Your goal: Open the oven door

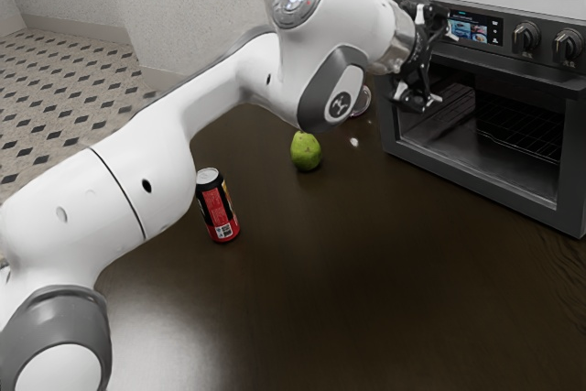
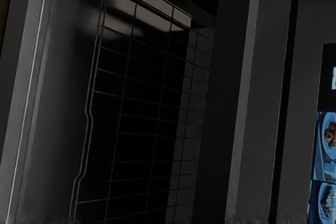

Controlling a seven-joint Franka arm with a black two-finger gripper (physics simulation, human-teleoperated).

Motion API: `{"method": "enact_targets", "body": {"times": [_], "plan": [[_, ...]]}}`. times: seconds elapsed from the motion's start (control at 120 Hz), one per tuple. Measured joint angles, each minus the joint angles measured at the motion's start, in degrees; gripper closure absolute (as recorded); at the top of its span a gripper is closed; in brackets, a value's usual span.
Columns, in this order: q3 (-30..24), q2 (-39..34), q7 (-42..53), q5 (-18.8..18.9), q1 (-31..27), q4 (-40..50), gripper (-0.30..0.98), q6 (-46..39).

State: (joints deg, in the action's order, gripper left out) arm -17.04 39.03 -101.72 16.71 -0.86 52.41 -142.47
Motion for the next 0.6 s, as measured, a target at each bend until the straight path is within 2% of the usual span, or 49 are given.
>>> {"method": "enact_targets", "body": {"times": [0.25, 0.433, 0.5, 0.6], "plan": [[0.5, 0.1, 0.5, -0.3, 0.2, 2.2, 0.00, -2.3], [2.8, -0.2, 0.6, -3.4, -0.3, 7.0, 0.00, -3.1], [6.5, -4.9, 0.7, -3.2, 0.8, 14.3, 0.00, -3.7], [11.9, -16.0, 0.5, -4.6, 3.0, 28.5, 0.00, -4.8]]}}
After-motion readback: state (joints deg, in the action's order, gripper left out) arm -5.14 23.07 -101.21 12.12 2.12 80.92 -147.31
